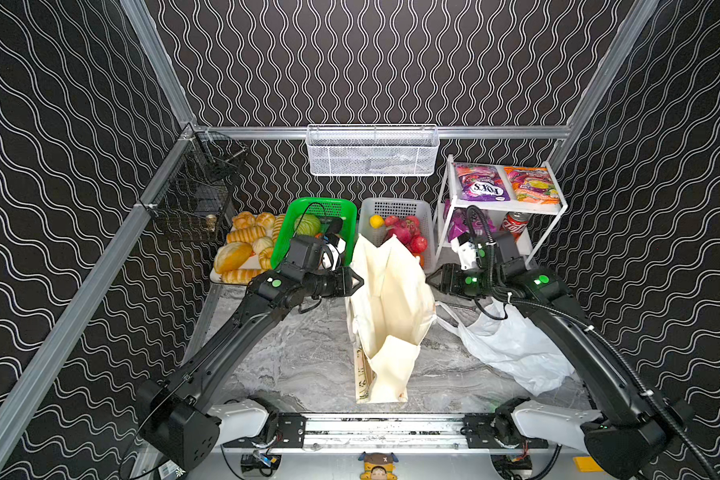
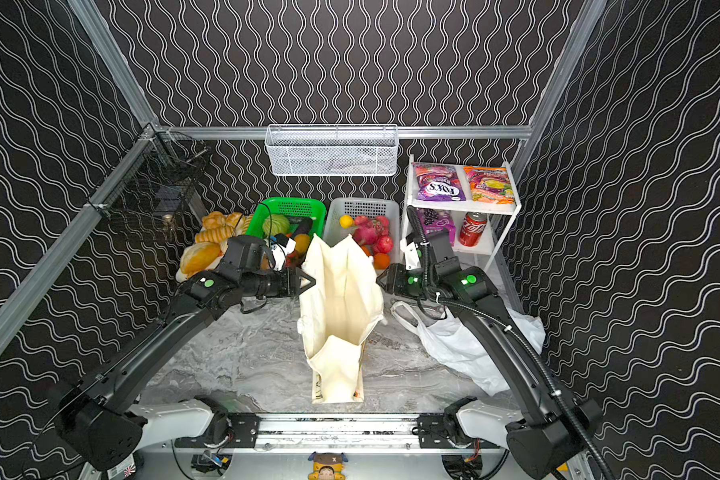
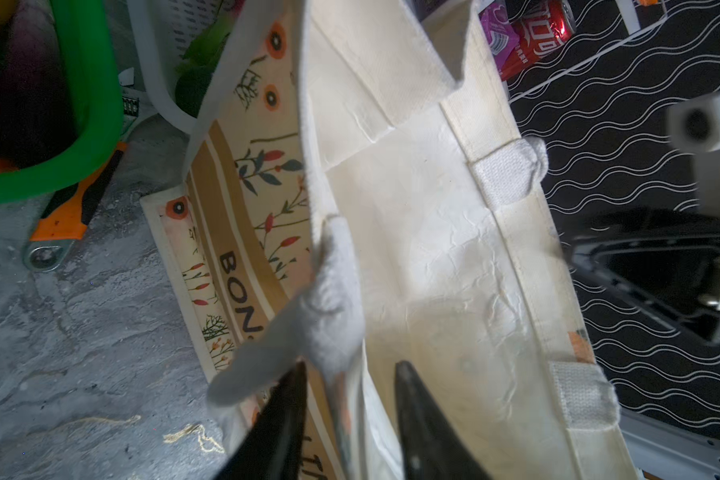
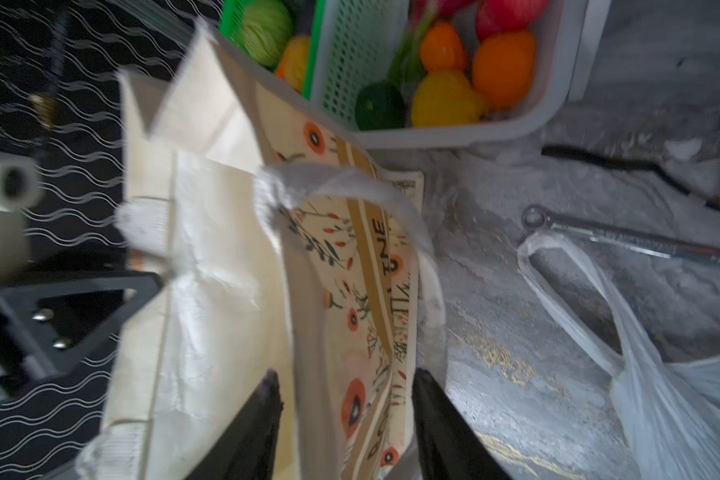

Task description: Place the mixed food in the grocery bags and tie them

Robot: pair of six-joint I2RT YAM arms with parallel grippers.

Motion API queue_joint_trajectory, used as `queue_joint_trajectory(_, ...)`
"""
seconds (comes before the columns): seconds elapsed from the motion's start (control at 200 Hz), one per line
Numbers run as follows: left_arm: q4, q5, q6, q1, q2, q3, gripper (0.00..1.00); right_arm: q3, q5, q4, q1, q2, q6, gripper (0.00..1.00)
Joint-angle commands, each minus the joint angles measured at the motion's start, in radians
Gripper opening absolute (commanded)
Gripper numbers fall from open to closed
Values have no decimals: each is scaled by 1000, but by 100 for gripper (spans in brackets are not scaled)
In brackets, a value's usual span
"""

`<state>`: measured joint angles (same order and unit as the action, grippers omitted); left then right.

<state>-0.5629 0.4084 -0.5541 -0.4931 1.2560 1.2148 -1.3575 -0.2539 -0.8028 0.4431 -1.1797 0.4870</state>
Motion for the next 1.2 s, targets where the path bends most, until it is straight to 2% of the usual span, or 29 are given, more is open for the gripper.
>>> queue_joint_trajectory(0.0, 19, 19, 32, -1, -19, 19, 55, -30, 283, 65, -37, 82, -67, 73)
queue_joint_trajectory(0.08, 17, -4, 49, -1, -51, 20, 64, 13, 441, 122, -134, 157, -111, 80)
queue_joint_trajectory(0.19, -3, -61, 79, -1, -95, 19, 69, 139, 499, 276, -309, 223, -184, 78)
queue_joint_trajectory(0.3, -5, -134, 108, 0, -153, 3, 71, 294, 436, 488, -455, 237, -235, 78)
queue_joint_trajectory(0.446, -7, -227, 158, -1, -228, -24, 73, 488, 312, 791, -592, 166, -272, 76)
queue_joint_trajectory(0.556, -24, -290, 184, 0, -272, -34, 75, 620, 241, 1093, -622, 93, -367, 74)
queue_joint_trajectory(0.646, -26, -330, 199, 1, -295, -44, 77, 713, 149, 1357, -632, 27, -484, 65)
queue_joint_trajectory(0.731, -22, -344, 218, -1, -303, -47, 77, 747, 118, 1520, -632, -26, -537, 65)
queue_joint_trajectory(0.816, -23, -359, 228, 0, -306, -46, 78, 737, 190, 1598, -634, -90, -556, 67)
queue_joint_trajectory(1.006, -36, -362, 249, 0, -285, -27, 80, 704, 173, 1781, -636, -259, -646, 70)
queue_joint_trajectory(1.196, -36, -356, 242, 0, -248, -2, 80, 656, 160, 1880, -642, -379, -649, 74)
